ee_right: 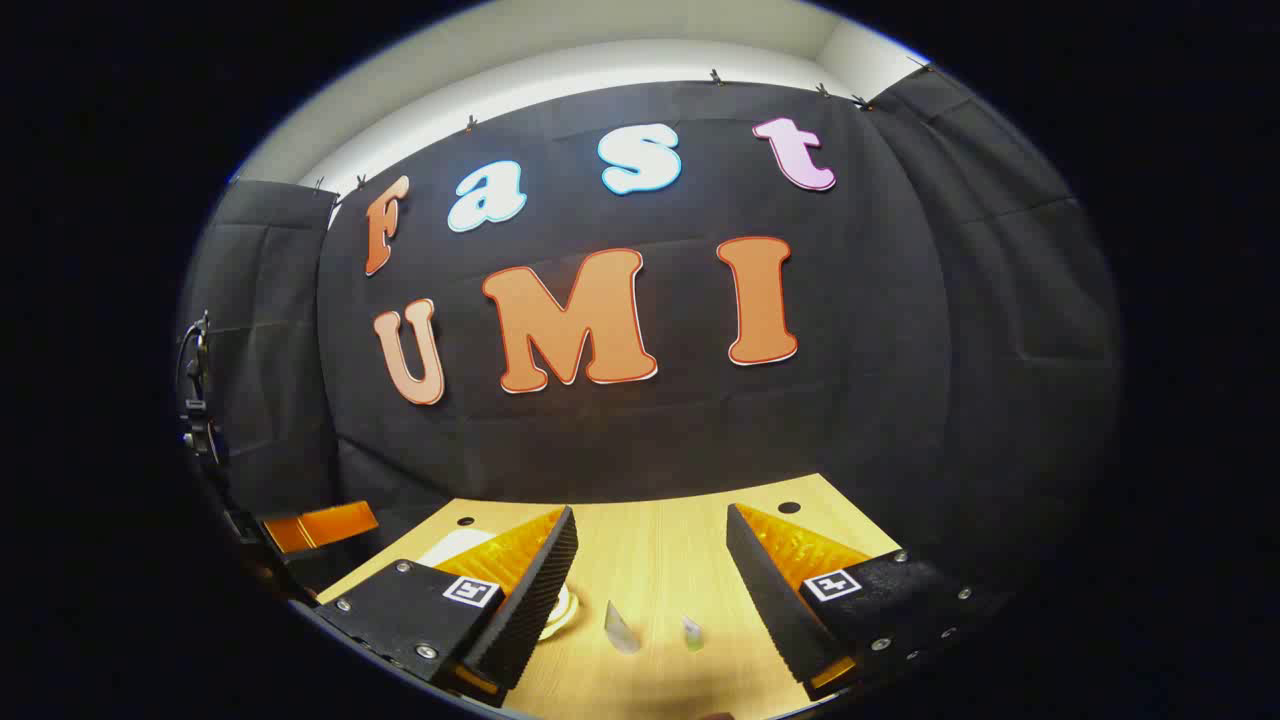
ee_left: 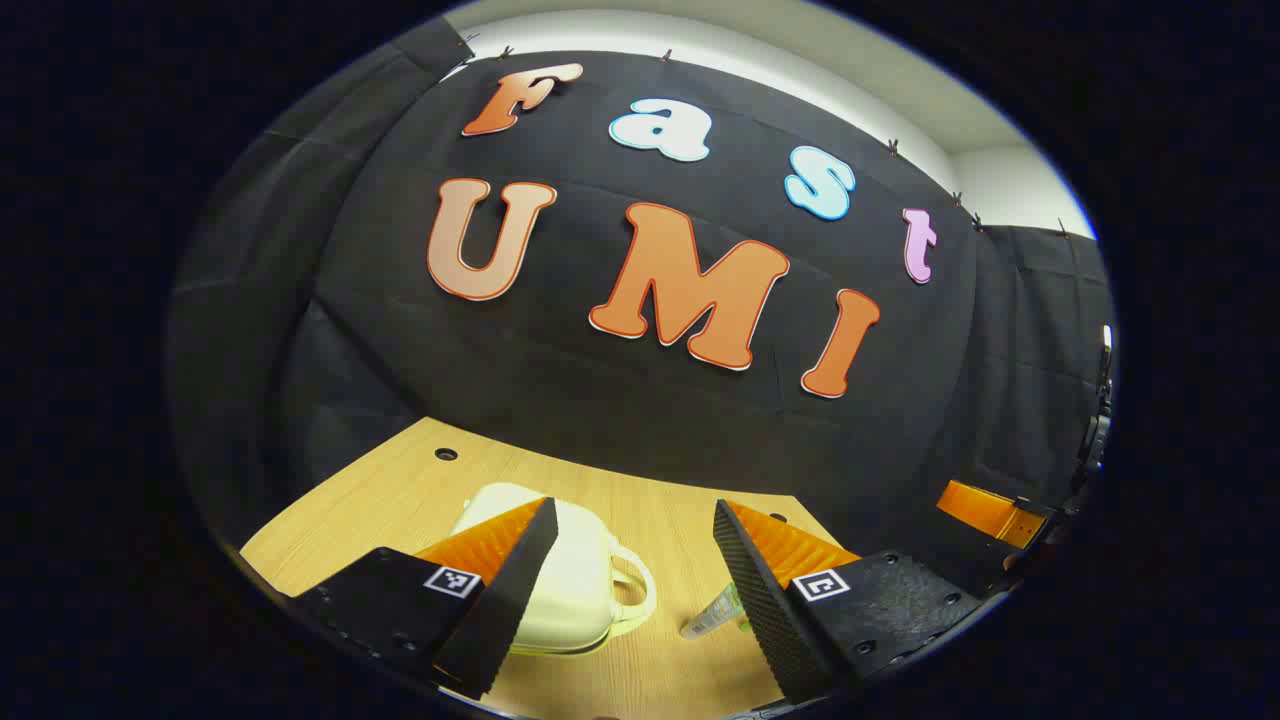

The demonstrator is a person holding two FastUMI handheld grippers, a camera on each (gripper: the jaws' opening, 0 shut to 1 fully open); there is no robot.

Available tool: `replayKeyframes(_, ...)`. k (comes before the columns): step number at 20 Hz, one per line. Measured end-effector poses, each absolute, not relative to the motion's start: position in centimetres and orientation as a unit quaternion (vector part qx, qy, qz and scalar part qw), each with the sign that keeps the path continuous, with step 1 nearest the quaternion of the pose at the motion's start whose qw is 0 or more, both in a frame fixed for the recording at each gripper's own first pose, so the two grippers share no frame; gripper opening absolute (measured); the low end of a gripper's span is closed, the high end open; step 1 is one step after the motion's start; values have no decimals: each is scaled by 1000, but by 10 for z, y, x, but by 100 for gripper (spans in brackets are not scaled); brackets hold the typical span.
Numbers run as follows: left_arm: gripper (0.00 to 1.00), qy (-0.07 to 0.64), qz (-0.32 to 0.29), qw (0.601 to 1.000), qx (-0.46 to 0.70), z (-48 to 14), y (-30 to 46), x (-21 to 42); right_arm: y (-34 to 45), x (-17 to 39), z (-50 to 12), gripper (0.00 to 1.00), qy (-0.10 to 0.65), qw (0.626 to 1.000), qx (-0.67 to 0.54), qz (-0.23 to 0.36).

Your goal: First open the suitcase, pack the skin care products into it, and then close the suitcase.

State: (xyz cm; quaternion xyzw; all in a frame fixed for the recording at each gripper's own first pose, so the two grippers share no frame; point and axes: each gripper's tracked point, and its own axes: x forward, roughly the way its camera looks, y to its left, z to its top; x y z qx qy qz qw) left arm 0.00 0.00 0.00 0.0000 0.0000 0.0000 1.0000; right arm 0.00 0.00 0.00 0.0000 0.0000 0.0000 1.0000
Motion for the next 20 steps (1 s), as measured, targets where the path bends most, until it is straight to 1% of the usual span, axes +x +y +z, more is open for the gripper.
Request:
replayKeyframes(3, 98, -4, 13, 1000, 18, 5, -14, 12, -20, 11, 8, 95, 0, 1000, -20, 8)
replayKeyframes(6, 97, -30, 7, 999, 9, 13, -38, 20, -38, 24, 18, 95, -4, 999, -43, 17)
replayKeyframes(10, 97, -46, 44, 997, 37, 13, -45, 25, -56, 44, 27, 95, -12, 997, -62, 36)
replayKeyframes(14, 97, -44, 81, 994, 54, 7, -43, 23, -60, 60, 29, 95, -13, 995, -77, 56)
replayKeyframes(15, 100, -43, 84, 994, 53, 6, -42, 25, -63, 62, 27, 95, -13, 995, -78, 56)
replayKeyframes(16, 97, -42, 84, 994, 52, 3, -43, 27, -64, 64, 24, 95, -12, 995, -80, 53)
replayKeyframes(20, 97, -22, 72, 994, 78, 0, -35, 51, -71, 66, 20, 95, -8, 996, -82, 19)
